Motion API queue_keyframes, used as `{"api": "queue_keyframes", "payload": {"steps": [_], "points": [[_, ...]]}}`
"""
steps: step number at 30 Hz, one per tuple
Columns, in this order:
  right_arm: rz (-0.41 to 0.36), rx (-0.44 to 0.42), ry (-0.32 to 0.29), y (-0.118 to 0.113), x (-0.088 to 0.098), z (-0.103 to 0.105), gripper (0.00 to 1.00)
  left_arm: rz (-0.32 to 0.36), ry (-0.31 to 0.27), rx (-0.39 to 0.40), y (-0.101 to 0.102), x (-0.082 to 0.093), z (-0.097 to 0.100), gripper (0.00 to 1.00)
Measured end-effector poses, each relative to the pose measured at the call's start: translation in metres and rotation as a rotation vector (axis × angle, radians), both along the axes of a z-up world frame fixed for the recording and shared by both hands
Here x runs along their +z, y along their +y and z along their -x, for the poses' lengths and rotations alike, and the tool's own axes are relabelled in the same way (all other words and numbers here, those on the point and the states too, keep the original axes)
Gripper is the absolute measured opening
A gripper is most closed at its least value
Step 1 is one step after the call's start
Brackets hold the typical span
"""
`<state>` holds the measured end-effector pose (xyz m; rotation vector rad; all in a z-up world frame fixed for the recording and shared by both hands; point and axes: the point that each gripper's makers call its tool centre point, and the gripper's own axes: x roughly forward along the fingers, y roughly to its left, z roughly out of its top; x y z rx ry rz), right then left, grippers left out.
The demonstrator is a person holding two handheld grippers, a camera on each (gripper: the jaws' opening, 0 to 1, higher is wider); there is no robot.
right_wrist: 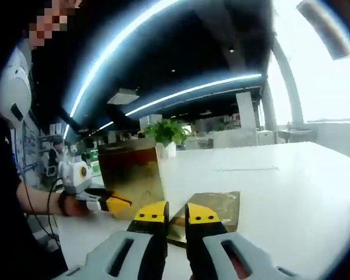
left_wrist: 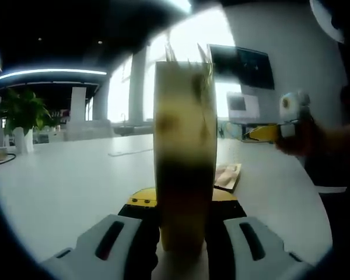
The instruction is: Extract single mask from mask box in order stack masks on table
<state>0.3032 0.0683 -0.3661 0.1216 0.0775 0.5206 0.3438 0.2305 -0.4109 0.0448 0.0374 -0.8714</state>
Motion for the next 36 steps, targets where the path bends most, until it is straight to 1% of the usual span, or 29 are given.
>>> {"api": "queue_keyframes", "payload": {"steps": [4,6,9,10,12,15,17,19,20,22,24,27,29,31,33,36], "points": [[0.02,0.003,-0.02,0.005,-0.002,0.004,0.09,-0.001,-0.001,0.003,0.0,0.0,0.0,0.2],[0.029,0.063,-0.032,0.015,0.0,0.011,0.09,-0.001,-0.001,0.003,0.0,0.0,0.0,0.2],[0.032,0.115,-0.047,0.023,0.005,0.016,0.09,-0.003,0.0,0.004,-0.001,0.0,0.0,0.2],[0.026,0.117,-0.058,0.024,0.009,0.015,0.09,-0.006,-0.003,0.006,-0.001,0.0,0.0,0.2],[0.012,0.122,-0.058,0.025,0.014,0.012,0.09,-0.011,-0.009,0.008,-0.001,0.0,0.0,0.2],[0.016,0.139,-0.068,0.027,0.024,0.006,0.08,-0.012,-0.011,0.009,-0.001,0.0,0.0,0.2],[0.056,0.175,-0.087,0.033,0.031,0.005,0.08,-0.013,-0.012,0.01,0.0,0.0,0.0,0.2],[0.076,0.21,-0.108,0.039,0.041,0.006,0.09,-0.012,-0.012,0.009,0.0,0.0,0.0,0.2],[0.091,0.217,-0.139,0.041,0.048,0.006,0.09,-0.012,-0.012,0.009,0.0,0.0,0.0,0.2],[0.104,0.225,-0.159,0.043,0.057,0.004,0.09,-0.012,-0.012,0.008,0.0,0.0,0.0,0.2],[0.115,0.242,-0.158,0.046,0.061,0.002,0.09,-0.011,-0.012,0.008,0.0,0.0,0.0,0.2],[0.206,0.26,-0.173,0.047,0.064,-0.004,0.09,-0.012,-0.012,0.009,0.001,0.0,0.0,0.2],[0.213,0.285,-0.177,0.05,0.073,-0.006,0.09,-0.012,-0.012,0.009,0.001,-0.001,0.0,0.2],[0.239,0.317,-0.194,0.051,0.084,-0.008,0.09,-0.012,-0.012,0.009,0.001,-0.001,0.0,0.2],[0.291,0.361,-0.214,0.053,0.096,-0.009,0.09,-0.012,-0.012,0.009,0.001,-0.001,0.0,0.2],[0.318,0.444,-0.207,0.059,0.107,-0.007,0.09,-0.013,-0.012,0.009,0.0,0.0,0.0,0.2]]}}
